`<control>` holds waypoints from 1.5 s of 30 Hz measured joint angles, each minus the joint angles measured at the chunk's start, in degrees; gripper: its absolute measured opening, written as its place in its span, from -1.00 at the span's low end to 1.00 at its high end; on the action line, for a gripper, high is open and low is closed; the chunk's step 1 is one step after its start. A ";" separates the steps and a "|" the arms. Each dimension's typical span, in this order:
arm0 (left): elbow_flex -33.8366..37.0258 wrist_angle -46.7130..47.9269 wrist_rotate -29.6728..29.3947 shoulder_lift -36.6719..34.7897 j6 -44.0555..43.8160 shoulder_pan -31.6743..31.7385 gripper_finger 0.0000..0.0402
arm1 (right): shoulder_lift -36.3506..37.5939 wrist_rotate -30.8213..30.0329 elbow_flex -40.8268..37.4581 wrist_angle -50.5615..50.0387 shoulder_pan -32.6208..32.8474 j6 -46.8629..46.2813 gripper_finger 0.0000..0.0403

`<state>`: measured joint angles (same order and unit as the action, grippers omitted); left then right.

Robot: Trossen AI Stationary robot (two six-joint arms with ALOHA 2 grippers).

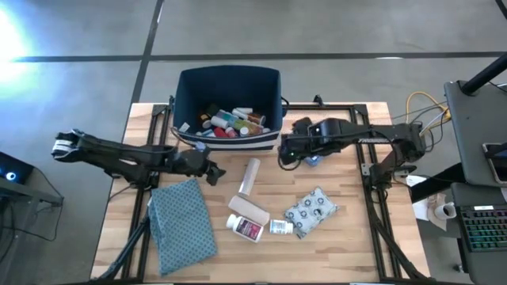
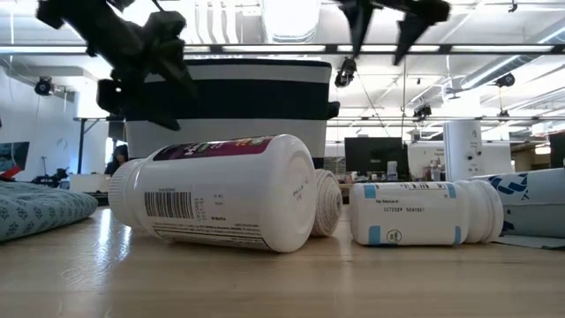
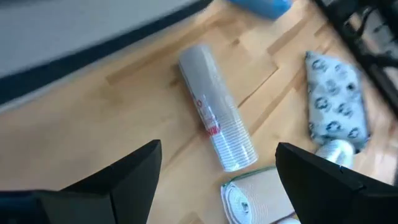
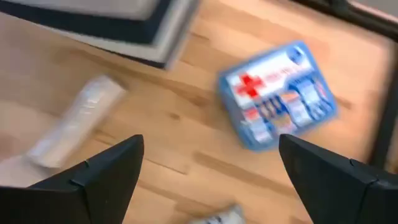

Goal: Pick & place medical supplies in basket/bin
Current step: Put the brown bandage into the blue bin

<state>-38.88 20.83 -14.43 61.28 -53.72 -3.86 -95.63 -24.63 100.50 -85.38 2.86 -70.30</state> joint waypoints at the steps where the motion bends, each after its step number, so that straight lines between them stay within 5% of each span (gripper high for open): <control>1: -0.56 -0.40 0.40 2.00 -0.01 -0.03 0.46 | -0.01 -0.01 -0.76 -1.37 0.84 -2.10 0.81; 13: -13.65 -2.35 2.30 27.79 4.43 -1.88 0.46 | -0.01 7.17 -9.39 -3.58 11.70 -19.10 0.81; 24: -28.14 -1.58 3.90 46.26 2.69 -1.46 0.46 | 4.70 3.99 -15.51 -4.71 11.27 -8.06 0.81; 32: -38.29 12.65 4.03 54.52 0.83 -1.33 0.44 | 13.52 -2.29 -24.80 -4.09 10.62 -4.83 0.81; 37: -41.03 18.15 4.12 55.09 -0.67 -1.35 0.25 | 20.97 -4.15 -31.34 -2.30 10.24 -4.27 0.81; 45: -45.46 18.78 3.49 54.00 0.61 -1.44 -0.38 | 33.94 -5.93 -41.00 6.52 10.24 -4.48 0.80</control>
<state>-84.35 39.61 -10.94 115.28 -53.11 -5.30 -61.69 -30.56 59.50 -78.86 13.10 -74.77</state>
